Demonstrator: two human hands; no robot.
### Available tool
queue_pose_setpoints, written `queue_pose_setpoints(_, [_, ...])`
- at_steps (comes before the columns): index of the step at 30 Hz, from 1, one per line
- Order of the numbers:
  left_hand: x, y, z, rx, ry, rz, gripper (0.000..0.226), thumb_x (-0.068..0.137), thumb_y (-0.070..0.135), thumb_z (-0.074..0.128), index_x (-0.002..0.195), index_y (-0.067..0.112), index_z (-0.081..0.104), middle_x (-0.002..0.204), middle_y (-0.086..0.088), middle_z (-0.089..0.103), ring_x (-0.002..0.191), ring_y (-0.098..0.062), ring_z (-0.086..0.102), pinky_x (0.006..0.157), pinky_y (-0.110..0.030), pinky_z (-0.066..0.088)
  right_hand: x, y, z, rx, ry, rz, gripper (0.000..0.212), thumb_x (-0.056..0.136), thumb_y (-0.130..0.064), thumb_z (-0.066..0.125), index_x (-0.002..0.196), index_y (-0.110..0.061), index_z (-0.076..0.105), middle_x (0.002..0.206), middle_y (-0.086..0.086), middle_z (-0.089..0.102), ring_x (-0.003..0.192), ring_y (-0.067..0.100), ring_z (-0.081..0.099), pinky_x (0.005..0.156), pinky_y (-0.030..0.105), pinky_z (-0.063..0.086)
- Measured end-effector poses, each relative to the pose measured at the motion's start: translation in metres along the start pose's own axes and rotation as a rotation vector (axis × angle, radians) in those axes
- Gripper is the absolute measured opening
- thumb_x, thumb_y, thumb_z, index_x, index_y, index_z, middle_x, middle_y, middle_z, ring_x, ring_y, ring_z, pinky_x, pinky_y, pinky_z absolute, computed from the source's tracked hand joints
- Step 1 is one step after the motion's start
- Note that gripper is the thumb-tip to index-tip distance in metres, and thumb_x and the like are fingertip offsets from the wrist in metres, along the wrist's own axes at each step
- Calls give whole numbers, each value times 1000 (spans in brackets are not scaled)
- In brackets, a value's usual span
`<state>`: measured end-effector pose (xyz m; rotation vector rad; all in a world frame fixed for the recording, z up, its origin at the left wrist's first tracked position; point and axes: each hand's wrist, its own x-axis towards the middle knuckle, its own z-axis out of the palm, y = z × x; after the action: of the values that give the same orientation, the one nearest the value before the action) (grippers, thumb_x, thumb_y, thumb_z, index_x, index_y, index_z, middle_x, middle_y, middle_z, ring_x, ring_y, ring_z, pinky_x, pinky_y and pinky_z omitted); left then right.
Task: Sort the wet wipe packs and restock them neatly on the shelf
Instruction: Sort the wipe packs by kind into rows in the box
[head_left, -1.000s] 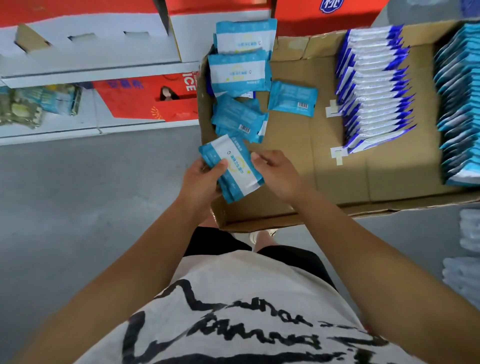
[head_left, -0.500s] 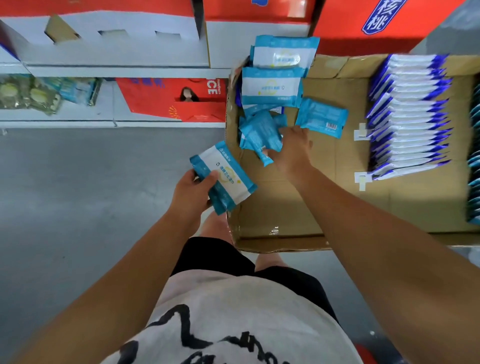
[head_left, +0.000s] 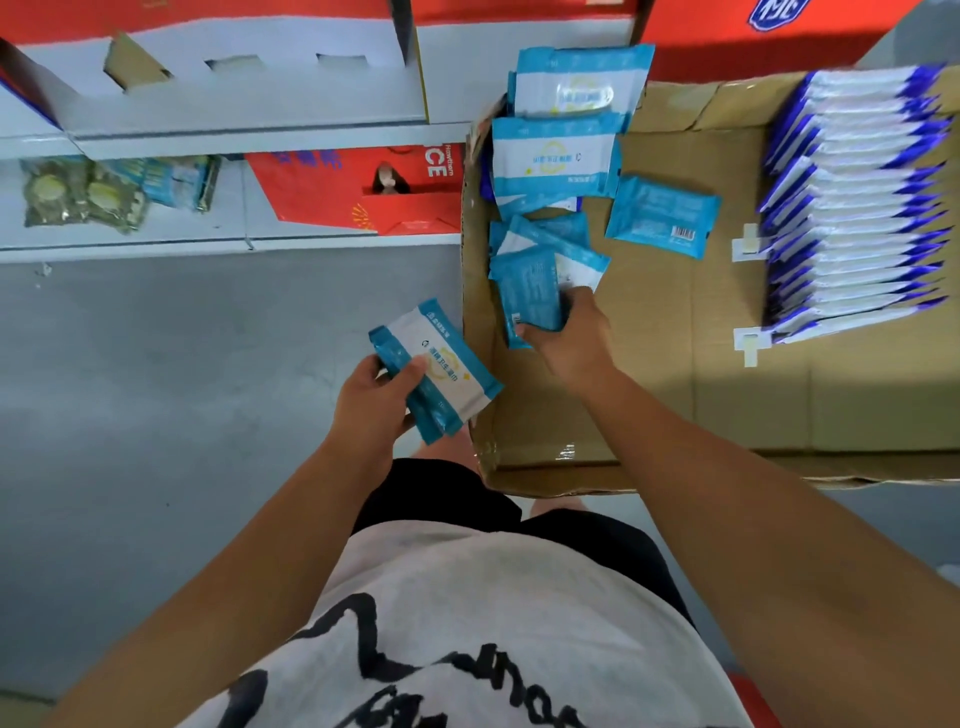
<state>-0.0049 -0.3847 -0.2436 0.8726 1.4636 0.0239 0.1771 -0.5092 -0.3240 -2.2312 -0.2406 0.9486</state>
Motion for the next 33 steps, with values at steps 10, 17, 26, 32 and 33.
queue_pose_setpoints(10, [-2,-16,1,-2,25,-8,26,102,21,63,128,20,60,120,-1,73,106,-21,73,87,-42,63,-89,52,-16,-185,-68,-97,40,85,-47,74,110,-16,70,105,-3,56,89,11,57,80,27,49])
queue_pose_setpoints(17, [-8,-30,-10,-3,48,-27,21,102,20,63,123,21,62,117,-1,74,106,-22,74,84,-41,63,-91,66,-9,-147,-70,73,45,93,-42,67,127,-14,60,122,5,63,112,21,60,92,34,51])
queue_pose_setpoints(26, [-21,-41,-18,-31,30,-31,32,101,21,64,132,20,60,122,-2,72,109,-23,73,91,-48,62,-68,54,4,5,-224,309,40,95,-42,65,116,-9,66,113,9,70,105,24,64,93,38,53])
queue_pose_setpoints(32, [-27,-40,-25,-42,-3,3,32,101,21,64,132,20,59,123,-2,72,109,-22,73,86,-42,63,-76,43,-7,77,-259,271,31,96,-36,64,115,-11,65,116,6,68,107,23,64,98,43,53])
queue_pose_setpoints(33, [-28,-38,-25,-34,-18,15,31,101,21,64,131,22,58,122,-1,72,108,-21,73,82,-40,64,-77,40,-11,79,-225,258,29,97,-34,63,116,-12,64,115,6,67,106,22,63,97,42,54])
